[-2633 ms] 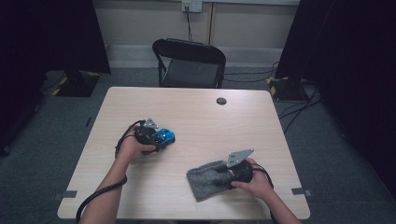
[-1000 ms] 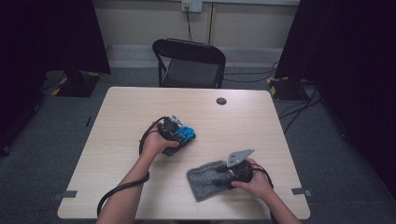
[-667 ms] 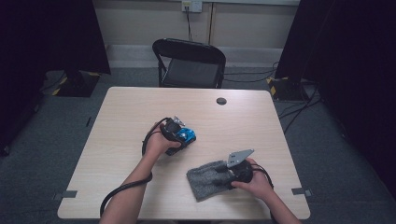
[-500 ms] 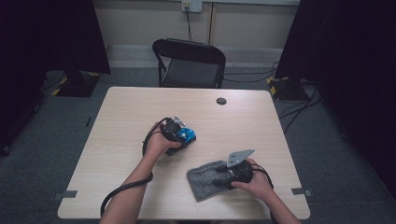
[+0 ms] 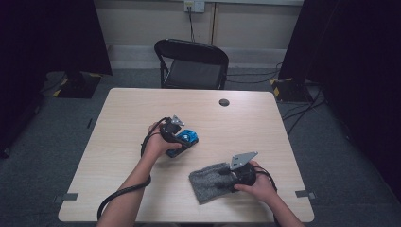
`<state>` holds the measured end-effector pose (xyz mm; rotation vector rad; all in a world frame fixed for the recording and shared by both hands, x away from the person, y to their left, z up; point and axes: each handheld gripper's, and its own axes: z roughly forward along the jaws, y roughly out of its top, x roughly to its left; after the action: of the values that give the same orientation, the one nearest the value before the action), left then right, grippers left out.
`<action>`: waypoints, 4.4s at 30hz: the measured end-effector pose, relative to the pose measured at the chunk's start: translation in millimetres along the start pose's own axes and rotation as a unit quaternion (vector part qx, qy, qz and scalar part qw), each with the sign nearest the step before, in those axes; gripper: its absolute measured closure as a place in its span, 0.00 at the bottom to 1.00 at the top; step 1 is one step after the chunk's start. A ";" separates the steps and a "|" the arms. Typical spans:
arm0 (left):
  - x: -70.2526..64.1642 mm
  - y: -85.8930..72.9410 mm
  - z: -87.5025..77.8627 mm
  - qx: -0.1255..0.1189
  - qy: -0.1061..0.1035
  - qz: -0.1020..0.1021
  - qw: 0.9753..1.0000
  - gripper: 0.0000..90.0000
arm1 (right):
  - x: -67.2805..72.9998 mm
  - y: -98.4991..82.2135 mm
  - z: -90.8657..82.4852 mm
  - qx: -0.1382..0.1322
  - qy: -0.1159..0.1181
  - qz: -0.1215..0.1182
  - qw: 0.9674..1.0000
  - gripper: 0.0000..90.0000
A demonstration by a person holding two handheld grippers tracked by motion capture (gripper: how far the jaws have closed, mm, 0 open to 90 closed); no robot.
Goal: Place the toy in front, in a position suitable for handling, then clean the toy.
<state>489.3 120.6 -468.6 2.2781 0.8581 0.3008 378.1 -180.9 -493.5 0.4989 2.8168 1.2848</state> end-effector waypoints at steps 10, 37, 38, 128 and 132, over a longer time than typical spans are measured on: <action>2.3 -41.3 -28.4 -0.015 -0.005 -0.011 1.000 0.18 | -0.2 -0.1 0.1 -0.001 0.000 0.002 1.000 0.49; -3.2 -74.2 -18.1 -0.053 0.012 -0.008 0.998 0.27 | 1.4 -0.9 0.8 -0.005 -0.006 0.007 1.000 0.50; -3.3 -74.2 -18.1 -0.053 0.013 -0.008 0.998 0.27 | 1.8 -0.9 0.9 -0.004 -0.007 0.007 1.000 0.50; -4.0 -74.7 -18.5 -0.054 0.014 -0.010 0.998 0.27 | -48.5 107.1 -18.0 0.008 -0.109 0.071 0.991 0.92; -4.1 -74.8 -18.5 -0.054 0.015 -0.010 0.998 0.27 | -51.9 116.7 -6.0 0.011 -0.113 0.064 0.992 0.92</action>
<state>441.1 168.9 -504.6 2.1694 0.8593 0.3639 459.6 -128.7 -410.0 0.7828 2.6524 1.1345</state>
